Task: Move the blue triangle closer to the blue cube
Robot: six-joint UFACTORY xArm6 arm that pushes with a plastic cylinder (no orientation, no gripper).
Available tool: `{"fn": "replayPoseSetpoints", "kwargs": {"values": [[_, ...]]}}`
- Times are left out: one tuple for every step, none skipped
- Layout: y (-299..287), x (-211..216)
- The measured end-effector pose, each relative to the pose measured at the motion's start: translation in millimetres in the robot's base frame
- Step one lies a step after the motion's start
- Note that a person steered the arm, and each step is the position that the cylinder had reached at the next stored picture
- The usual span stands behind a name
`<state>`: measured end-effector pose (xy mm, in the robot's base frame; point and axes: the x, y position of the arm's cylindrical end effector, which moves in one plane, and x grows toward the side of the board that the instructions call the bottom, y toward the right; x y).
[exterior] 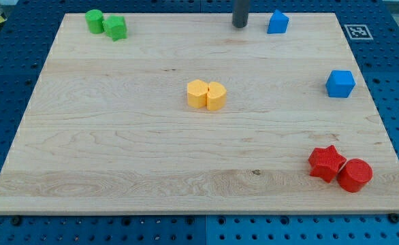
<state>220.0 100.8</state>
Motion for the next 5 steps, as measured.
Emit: {"fn": "replayPoseSetpoints", "kwargs": {"values": [[31.8, -0.7], [33.3, -0.7], [42.3, -0.7], [54.4, -0.7], [61.8, -0.7]]}}
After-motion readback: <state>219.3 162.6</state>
